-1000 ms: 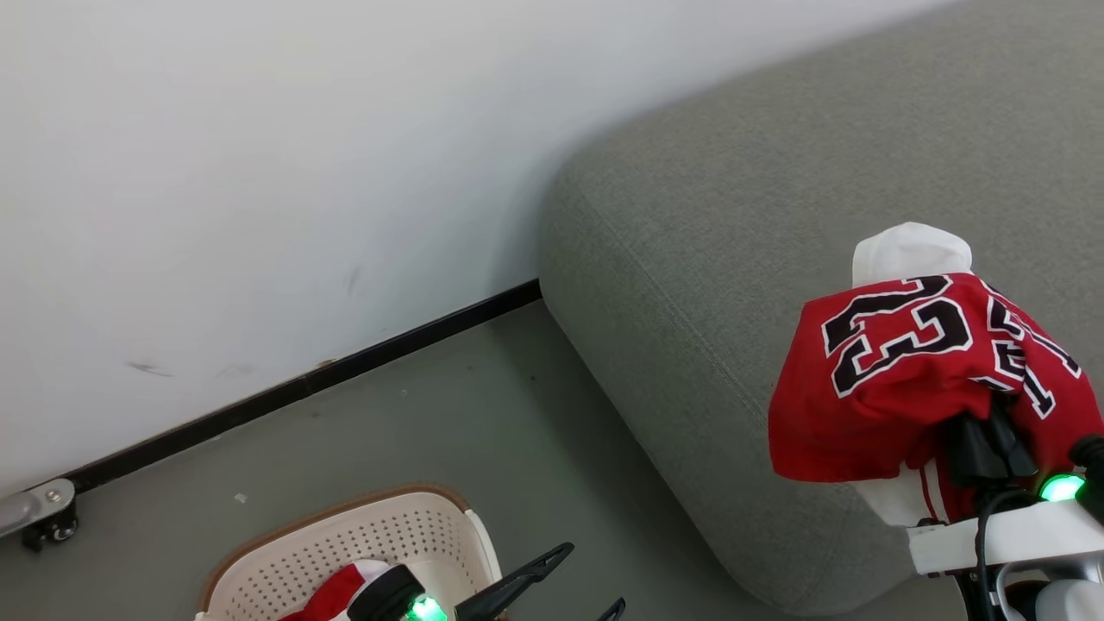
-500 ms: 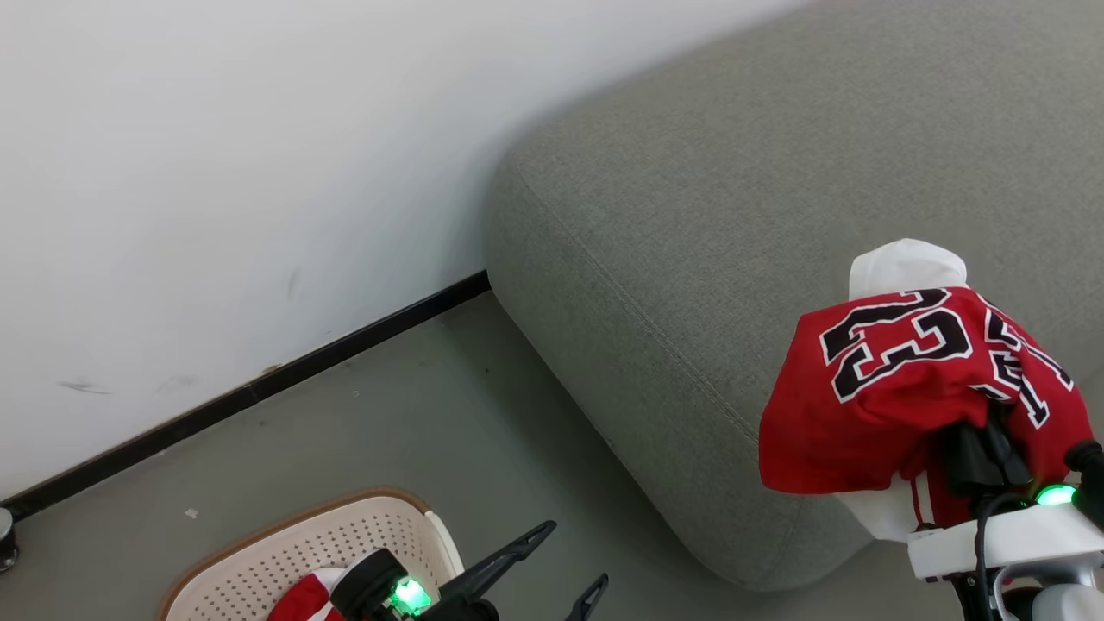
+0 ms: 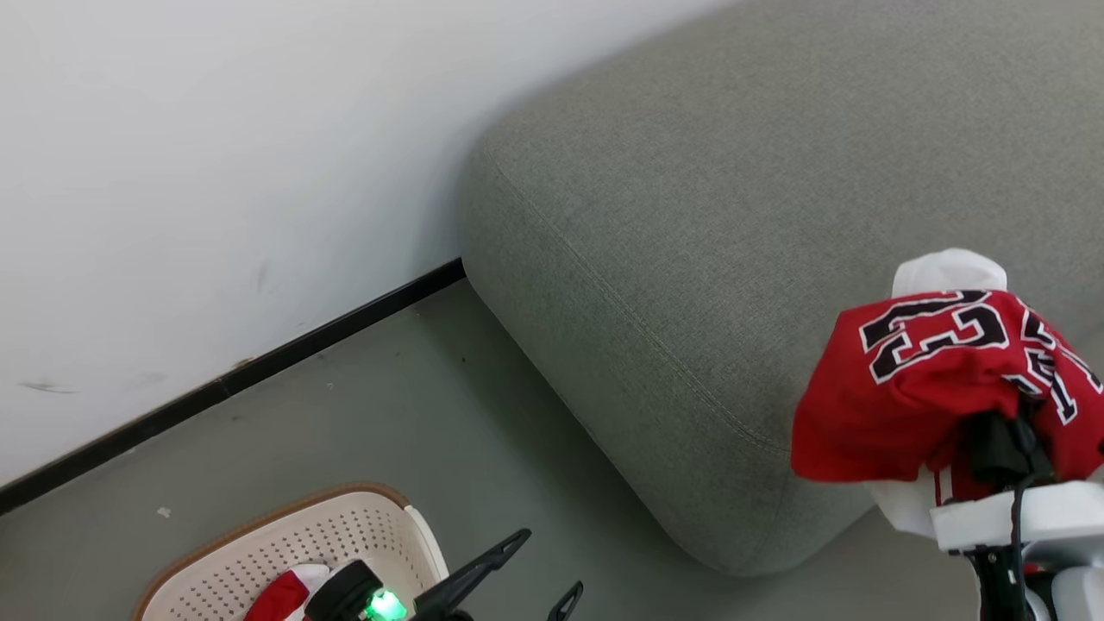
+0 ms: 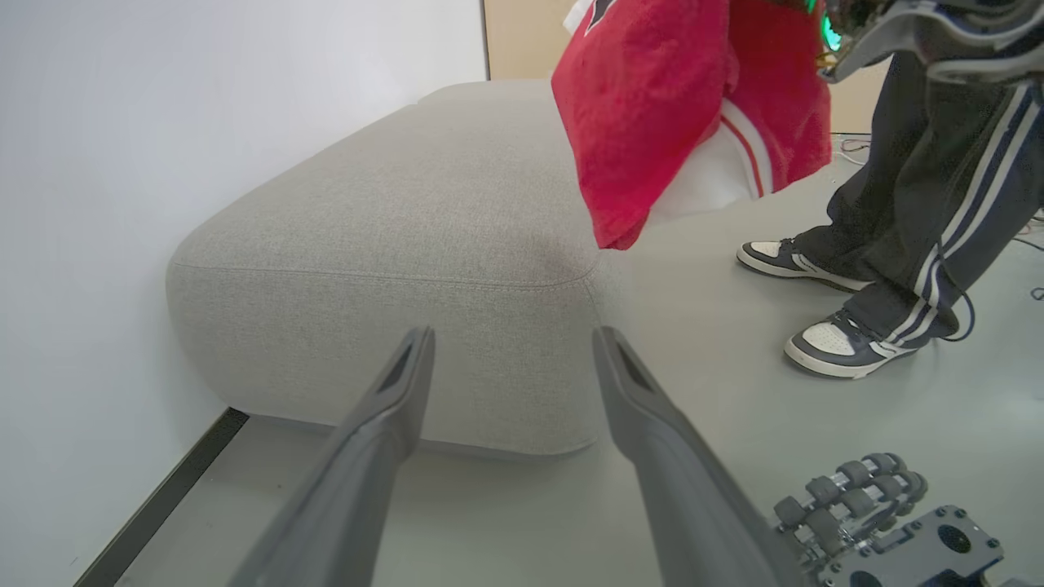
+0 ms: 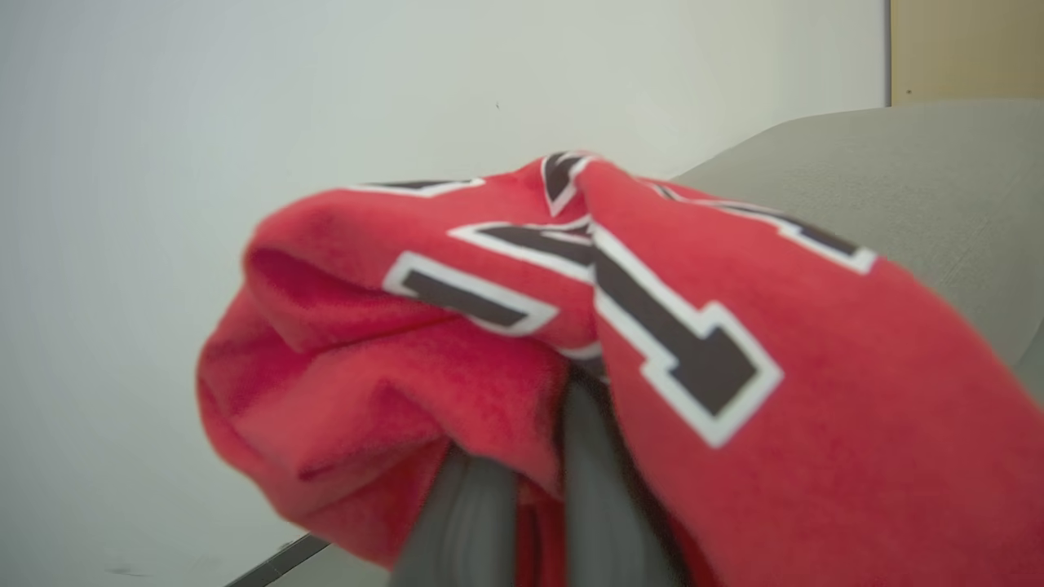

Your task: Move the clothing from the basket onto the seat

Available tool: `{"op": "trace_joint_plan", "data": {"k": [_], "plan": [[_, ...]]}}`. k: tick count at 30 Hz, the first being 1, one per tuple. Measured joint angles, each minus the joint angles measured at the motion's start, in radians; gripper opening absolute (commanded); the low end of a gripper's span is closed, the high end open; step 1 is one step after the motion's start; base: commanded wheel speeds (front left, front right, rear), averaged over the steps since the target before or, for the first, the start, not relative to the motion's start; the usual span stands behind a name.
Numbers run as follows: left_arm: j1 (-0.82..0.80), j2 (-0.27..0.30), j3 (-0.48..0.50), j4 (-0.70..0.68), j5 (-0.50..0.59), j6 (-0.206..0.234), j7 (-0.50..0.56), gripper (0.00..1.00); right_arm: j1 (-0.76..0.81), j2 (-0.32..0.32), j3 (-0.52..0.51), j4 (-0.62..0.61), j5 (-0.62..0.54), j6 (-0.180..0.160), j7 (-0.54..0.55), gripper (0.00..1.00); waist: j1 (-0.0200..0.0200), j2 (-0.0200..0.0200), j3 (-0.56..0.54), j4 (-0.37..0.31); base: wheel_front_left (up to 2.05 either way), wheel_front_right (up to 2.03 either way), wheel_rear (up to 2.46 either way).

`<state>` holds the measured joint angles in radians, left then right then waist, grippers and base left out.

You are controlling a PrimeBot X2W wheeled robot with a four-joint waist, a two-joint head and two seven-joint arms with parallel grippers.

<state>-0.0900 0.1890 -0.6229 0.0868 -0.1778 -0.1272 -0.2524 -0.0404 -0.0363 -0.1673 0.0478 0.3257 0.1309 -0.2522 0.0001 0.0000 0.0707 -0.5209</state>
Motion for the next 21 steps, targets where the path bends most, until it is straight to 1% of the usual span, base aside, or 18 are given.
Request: {"op": "trace_joint_plan", "data": {"k": [8,12,15,17,21], "plan": [[0.029,0.033,-0.02,-0.005,0.025,0.0,0.0,1.0,-0.098,0.001,-0.016,0.054,-0.001,0.0,0.0,0.0,0.0,0.0,0.033,-0.006,0.0,0.0,0.0],[0.044,0.04,-0.028,-0.013,0.03,0.0,0.0,1.0,-0.152,0.001,-0.016,0.083,-0.009,0.0,0.0,0.0,0.0,0.0,0.055,-0.006,0.0,0.0,0.0],[0.056,0.045,-0.029,-0.016,0.03,0.0,0.0,1.0,-0.198,0.001,-0.017,0.105,0.03,0.0,0.0,0.0,0.0,0.0,0.073,-0.005,0.0,0.0,0.0],[0.061,0.061,-0.034,-0.019,0.034,0.0,0.0,1.0,-0.236,0.0,-0.019,0.128,0.057,0.0,0.0,0.0,0.0,0.0,0.087,-0.003,0.0,0.0,0.0],[0.061,0.077,-0.034,-0.032,0.04,0.0,0.0,1.0,-0.312,0.0,-0.001,0.159,0.041,0.0,0.0,0.0,0.0,0.0,0.116,0.002,0.0,0.0,0.0]]}}
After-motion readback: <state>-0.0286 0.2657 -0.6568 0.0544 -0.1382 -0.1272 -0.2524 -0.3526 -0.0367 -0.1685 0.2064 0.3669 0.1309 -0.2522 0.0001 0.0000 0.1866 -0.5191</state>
